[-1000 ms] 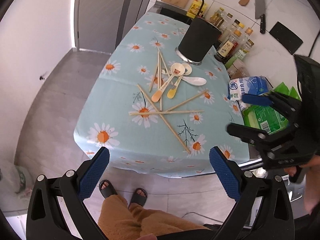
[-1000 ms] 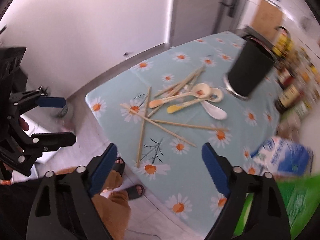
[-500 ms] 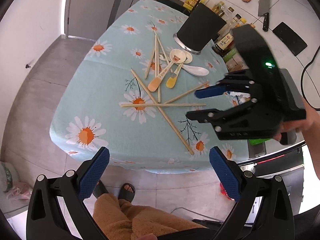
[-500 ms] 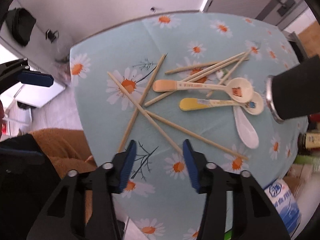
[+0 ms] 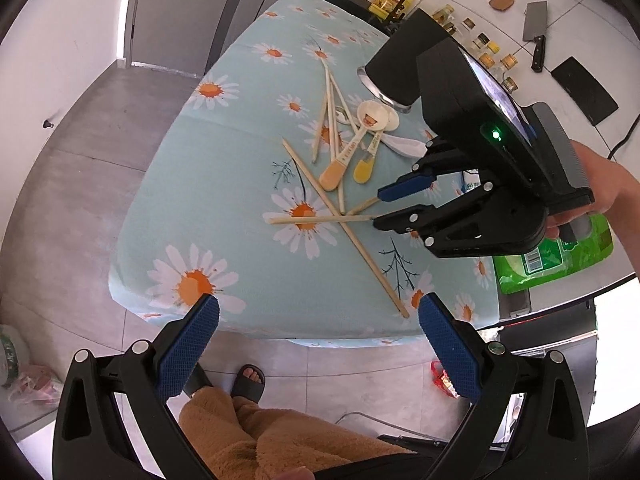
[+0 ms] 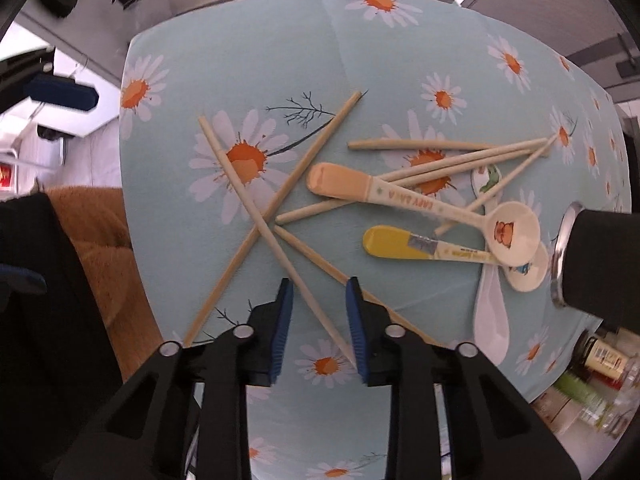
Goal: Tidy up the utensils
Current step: 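Lower the right tool onto the wooden chopsticks and grasp one chopstick, then lower the left tool to the pile and grasp another wooden chopstick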
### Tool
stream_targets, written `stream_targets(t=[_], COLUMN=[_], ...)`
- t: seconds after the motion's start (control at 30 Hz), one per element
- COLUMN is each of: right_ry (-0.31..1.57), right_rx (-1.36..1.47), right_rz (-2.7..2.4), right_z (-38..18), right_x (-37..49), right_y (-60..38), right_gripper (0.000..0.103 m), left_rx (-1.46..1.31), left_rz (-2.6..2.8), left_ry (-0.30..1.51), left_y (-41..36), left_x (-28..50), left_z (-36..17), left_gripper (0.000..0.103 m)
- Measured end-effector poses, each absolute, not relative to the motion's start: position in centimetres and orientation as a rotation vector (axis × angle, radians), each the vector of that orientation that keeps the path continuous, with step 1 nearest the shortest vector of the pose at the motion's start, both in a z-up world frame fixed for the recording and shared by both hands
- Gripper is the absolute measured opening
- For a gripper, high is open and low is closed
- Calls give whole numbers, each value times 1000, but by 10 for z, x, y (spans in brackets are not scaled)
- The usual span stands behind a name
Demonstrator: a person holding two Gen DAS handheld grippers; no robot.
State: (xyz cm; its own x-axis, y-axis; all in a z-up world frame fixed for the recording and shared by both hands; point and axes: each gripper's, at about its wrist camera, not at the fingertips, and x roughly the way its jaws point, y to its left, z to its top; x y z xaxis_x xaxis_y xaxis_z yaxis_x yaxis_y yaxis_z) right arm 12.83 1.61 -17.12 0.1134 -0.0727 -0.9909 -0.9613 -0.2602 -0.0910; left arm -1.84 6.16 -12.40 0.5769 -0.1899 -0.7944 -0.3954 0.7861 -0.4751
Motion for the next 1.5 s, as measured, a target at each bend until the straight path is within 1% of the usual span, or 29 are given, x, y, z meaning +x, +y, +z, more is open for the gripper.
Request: stream_targets(t=[0.2,0.33,0.47,0.6,0.83,0.97,1.1,1.3,1.43,1.5], right_ry=[1060,1069,1070,1079,1036,1053,1114,1203,1221,1232], right_rx=[-1571,-1599,-1616,-1637,-1672,-1600,-1434,-1151,-1029,-950], right_rz=[1285,1292,1296,1316,1338,1344,1315,1254,1221,1222], right_z=[-174,-180,-184,-184,-183,-164,-138,-99,-82,-74], right_x=[116,110,104,100,94,93,109,134,155,168], right_y=[25,28,31,29,23,24,22,18,19,18], right_gripper=[26,16,13,6,6,6,6,6,6,6], left_rx=[-687,-691,-691,-685,-665,-671,-710,-738,-842,-819], left_rz=[132,128,119,106,75,48,-1,25,60,118], left_ry=[975,975,979,983,996,1006,1010,1080,1140,1169], left_y=[73,77,79,80,81,84,85,80,78,72], left_x=[-19,-18,-16,-14,-12,-8,1,25,43,54], left_z=[-127,-129,-130,-130,-128,-128,-128,-134,-147,-148], left_gripper=[96,96,96,96,96,96,96,85,73,69])
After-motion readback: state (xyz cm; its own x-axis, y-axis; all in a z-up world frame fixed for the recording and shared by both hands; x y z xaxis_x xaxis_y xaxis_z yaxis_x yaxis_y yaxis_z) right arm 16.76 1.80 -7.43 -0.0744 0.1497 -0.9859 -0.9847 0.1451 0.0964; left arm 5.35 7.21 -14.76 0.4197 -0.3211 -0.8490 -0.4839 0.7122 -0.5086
